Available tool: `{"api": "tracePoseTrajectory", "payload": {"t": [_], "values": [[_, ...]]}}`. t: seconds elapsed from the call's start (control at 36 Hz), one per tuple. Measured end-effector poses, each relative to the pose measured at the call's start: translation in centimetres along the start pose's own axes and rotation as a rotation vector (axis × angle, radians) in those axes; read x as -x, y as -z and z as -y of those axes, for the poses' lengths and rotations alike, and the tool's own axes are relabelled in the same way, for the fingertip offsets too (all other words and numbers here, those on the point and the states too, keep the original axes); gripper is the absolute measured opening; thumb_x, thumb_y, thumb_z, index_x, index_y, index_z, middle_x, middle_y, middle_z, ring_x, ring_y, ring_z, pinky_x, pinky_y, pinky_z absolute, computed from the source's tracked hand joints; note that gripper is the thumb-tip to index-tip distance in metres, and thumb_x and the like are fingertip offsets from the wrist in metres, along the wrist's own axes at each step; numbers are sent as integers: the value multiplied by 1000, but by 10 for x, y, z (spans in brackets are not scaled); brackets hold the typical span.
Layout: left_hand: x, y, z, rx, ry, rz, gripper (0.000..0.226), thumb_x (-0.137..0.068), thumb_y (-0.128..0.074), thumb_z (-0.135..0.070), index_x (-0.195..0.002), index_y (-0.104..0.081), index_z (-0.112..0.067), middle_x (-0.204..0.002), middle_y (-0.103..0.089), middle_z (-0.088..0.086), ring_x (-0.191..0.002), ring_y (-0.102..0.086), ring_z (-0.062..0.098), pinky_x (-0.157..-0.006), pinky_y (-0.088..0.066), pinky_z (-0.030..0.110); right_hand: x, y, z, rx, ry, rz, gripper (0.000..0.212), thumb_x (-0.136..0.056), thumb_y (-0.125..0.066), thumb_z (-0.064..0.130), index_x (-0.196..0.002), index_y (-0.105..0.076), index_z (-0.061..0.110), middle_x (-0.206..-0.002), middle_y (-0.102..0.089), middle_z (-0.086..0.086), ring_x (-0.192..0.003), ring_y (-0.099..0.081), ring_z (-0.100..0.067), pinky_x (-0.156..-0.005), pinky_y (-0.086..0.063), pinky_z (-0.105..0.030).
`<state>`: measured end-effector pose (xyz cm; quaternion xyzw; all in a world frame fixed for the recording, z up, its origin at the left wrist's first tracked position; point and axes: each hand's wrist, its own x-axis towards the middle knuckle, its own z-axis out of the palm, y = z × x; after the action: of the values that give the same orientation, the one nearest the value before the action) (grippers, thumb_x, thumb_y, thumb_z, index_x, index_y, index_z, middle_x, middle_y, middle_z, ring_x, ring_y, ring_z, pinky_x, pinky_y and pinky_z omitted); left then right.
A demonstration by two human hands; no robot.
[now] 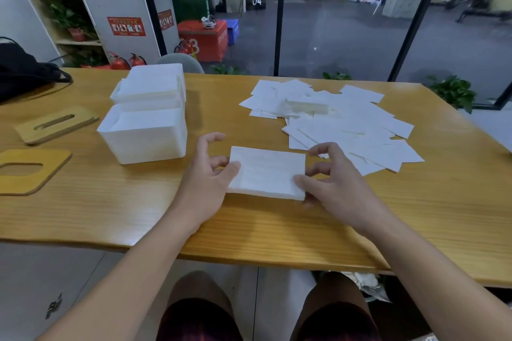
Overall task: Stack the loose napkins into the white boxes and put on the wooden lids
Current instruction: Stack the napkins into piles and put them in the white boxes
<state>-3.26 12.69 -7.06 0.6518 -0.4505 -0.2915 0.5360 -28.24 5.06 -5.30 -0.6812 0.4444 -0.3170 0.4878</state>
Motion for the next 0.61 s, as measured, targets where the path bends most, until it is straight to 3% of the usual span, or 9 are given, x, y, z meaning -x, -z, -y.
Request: {"api": "tracePoseTrajectory", "payload": {"t": [0.11, 0.22, 0.33, 0.42, 0.53, 0.61], "values": [[1, 25, 3, -9, 58, 29, 34, -107, -68, -39, -130, -43, -42, -114, -76, 0, -79, -74, 18, -73, -58, 33, -6, -16, 14, -41, 39, 21, 28, -98, -75, 11, -110, -50, 17, -109, -66, -15, -73, -77, -37, -65, -62, -41], [7, 57, 3, 98, 121, 106, 24, -105, -73, -31, -119, -53, -35, -109, -77, 5, -78, -79, 30, -85, -64, 41, -17, -33, 22, -1, 61, 70, 20, -100, -71, 7, -100, -52, 8, -110, -66, -16, -73, -76, -40, -67, -62, -48], [7, 91, 3, 11, 23, 131, 7, -106, -70, -23, -111, -66, -26, -103, -77, -4, -80, -74, 22, -90, -61, 51, -28, -55, 39, 12, 106, 119, 12, -103, -71, 10, -100, -59, 9, -108, -65, -8, -74, -78, -36, -67, -62, -46], [3, 117, -2, -78, -81, 100, 10, -106, -69, -21, -108, -72, -30, -105, -72, -7, -84, -70, 14, -77, -60, 36, -37, -72, 58, 29, 165, 154, 9, -104, -71, 13, -100, -64, 10, -104, -66, -2, -74, -78, -33, -70, -62, -46], [-10, 149, -11, -175, -136, 73, 7, -106, -69, -28, -113, -69, -31, -96, -61, 4, -76, -54, 28, -70, -47, 31, -56, -97, 78, 36, 214, 190, 9, -101, -74, 15, -107, -68, 17, -106, -68, 5, -79, -79, -32, -79, -64, -55], [-28, 171, -16, -322, -168, 35, 10, -109, -63, -33, -117, -63, -39, -90, -53, -1, -64, -42, 14, -60, -40, 30, -71, -117, 98, 47, 260, 198, 16, -100, -75, 13, -113, -70, 21, -112, -68, 0, -80, -80, -28, -77, -66, -51]]}}
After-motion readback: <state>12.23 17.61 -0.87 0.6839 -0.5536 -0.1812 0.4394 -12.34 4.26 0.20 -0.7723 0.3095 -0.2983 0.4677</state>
